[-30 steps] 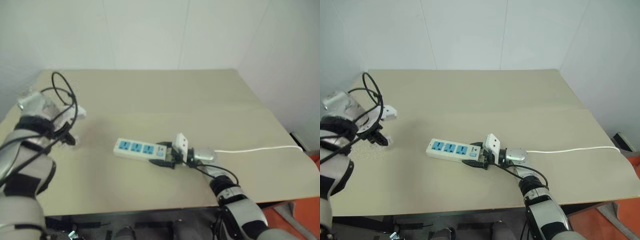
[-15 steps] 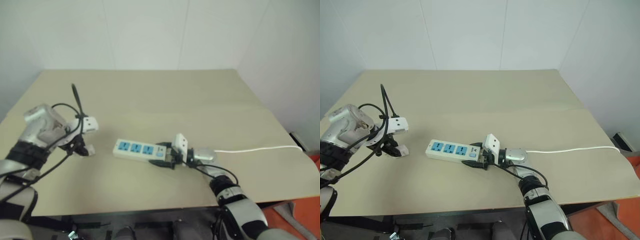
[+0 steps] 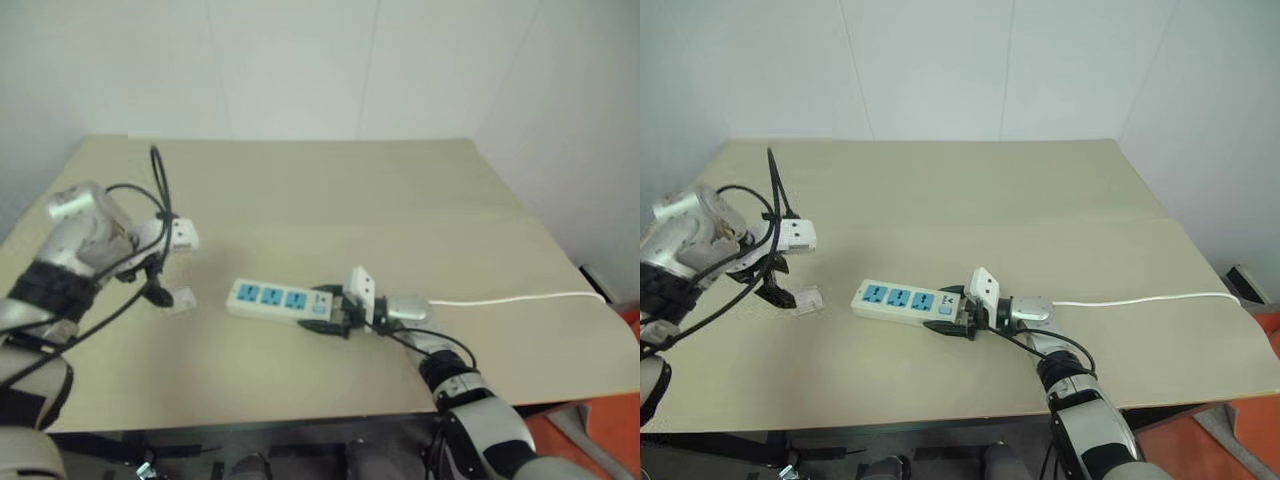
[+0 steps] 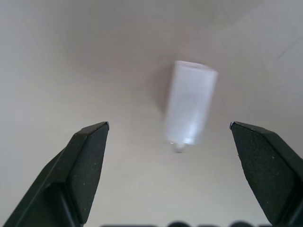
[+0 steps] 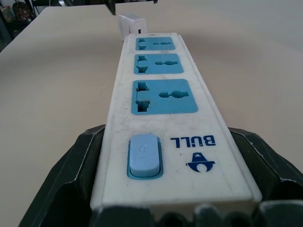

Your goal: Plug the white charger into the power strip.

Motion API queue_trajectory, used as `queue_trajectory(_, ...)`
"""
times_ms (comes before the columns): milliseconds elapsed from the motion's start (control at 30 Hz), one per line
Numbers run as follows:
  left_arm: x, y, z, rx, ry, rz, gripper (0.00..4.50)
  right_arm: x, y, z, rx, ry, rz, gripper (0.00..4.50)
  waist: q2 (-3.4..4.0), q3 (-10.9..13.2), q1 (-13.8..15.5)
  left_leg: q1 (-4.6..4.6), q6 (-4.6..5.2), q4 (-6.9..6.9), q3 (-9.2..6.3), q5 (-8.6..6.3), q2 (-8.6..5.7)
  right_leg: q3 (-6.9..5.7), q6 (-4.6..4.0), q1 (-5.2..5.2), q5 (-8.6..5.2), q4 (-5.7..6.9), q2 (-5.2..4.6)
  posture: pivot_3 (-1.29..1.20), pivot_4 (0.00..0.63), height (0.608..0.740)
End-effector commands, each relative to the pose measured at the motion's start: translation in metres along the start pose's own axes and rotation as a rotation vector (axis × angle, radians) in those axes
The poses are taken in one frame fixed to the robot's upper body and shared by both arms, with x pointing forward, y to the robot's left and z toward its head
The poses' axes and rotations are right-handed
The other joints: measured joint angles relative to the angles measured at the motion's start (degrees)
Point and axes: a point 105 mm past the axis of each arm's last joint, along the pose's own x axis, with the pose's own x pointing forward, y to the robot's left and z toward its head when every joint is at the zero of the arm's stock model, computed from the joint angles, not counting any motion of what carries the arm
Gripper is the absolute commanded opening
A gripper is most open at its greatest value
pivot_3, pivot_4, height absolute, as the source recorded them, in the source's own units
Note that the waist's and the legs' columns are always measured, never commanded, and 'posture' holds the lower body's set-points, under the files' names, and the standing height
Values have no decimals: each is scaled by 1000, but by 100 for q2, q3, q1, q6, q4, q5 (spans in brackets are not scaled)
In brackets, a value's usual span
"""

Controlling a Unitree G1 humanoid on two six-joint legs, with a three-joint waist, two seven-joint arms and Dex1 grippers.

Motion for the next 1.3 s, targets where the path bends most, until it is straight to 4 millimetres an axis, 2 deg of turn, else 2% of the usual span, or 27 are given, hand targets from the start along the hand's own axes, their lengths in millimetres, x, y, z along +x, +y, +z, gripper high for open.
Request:
queue_trajectory(33, -2, 1, 6, 54, 41, -12, 4480, 3, 1, 4, -7, -6, 22, 3434, 0, 0, -3, 0, 0, 0, 0, 0, 0, 0, 0, 0, 0, 2, 0, 0, 150, 740)
queue_trajectory(200, 6, 0, 21, 115, 91, -46, 4480, 2, 0, 4, -9, 1, 16, 3434, 0, 0, 8, -4, 0, 4, 0, 0, -1, 0, 0, -1, 0, 3, -1, 0, 150, 740)
queue_trajectory(500, 17, -6, 35, 180, 123, -88, 4480, -1, 0, 2, -3, 2, 7, 3434, 0, 0, 5, -5, 0, 4, 0, 0, -1, 1, 1, -2, -1, 5, -1, 0, 150, 740)
queue_trajectory(1033, 35, -16, 28, 179, 169, -123, 4480, -3, 0, 3, 4, 1, -6, 3434, 0, 0, 13, -6, 0, 4, -1, 0, -1, 0, 1, -2, -1, 6, -1, 0, 150, 740)
queue_trajectory(1133, 39, -15, 29, 179, 170, -103, 3874, -3, 0, 3, 4, 1, -8, 3434, 0, 0, 14, -6, 0, 4, -2, 0, -2, 0, 1, -2, -1, 6, -1, 0, 150, 740)
queue_trajectory(1300, 41, -17, 29, 184, 169, -100, 2298, -4, -1, 3, 4, 1, -12, 3434, 0, 0, 11, -7, 0, 4, -2, 0, -1, 0, 1, -4, -1, 7, -1, 0, 150, 740)
